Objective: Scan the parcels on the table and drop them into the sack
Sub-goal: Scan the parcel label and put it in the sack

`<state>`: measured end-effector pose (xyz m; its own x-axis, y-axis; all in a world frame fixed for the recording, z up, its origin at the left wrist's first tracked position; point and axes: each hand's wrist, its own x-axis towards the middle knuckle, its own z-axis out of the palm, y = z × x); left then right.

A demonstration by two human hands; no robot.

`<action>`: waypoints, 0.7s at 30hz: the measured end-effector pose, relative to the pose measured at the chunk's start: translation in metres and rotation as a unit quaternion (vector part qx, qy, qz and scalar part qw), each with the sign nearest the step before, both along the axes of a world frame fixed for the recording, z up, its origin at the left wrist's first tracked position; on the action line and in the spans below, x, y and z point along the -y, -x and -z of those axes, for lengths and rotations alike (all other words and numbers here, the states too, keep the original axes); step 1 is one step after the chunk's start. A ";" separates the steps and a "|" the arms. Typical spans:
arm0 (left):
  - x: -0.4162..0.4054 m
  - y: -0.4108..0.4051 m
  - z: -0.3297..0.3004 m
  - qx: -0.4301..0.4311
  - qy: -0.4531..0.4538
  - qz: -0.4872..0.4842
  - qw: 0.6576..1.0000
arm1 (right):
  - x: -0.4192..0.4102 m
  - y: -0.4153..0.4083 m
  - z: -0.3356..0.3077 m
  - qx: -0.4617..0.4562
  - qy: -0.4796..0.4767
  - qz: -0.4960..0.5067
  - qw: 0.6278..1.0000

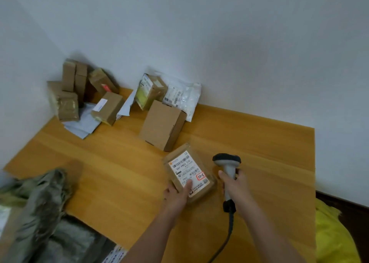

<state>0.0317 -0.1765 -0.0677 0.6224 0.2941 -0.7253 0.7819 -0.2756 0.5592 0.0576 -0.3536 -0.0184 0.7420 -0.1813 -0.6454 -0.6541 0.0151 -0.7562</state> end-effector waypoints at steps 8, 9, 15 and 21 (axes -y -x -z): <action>-0.053 0.018 -0.027 0.036 0.265 -0.080 0.960 | -0.062 0.033 -0.032 0.029 0.022 0.011 0.999; -0.066 0.022 -0.033 0.039 0.284 -0.098 0.953 | -0.073 0.037 -0.039 0.038 0.019 0.012 0.999; -0.161 0.047 -0.090 0.078 0.331 -0.115 0.933 | -0.156 0.058 -0.083 0.091 0.007 0.010 0.996; -0.242 0.064 -0.144 0.140 0.294 -0.122 0.938 | -0.227 0.067 -0.128 0.135 -0.012 -0.016 0.991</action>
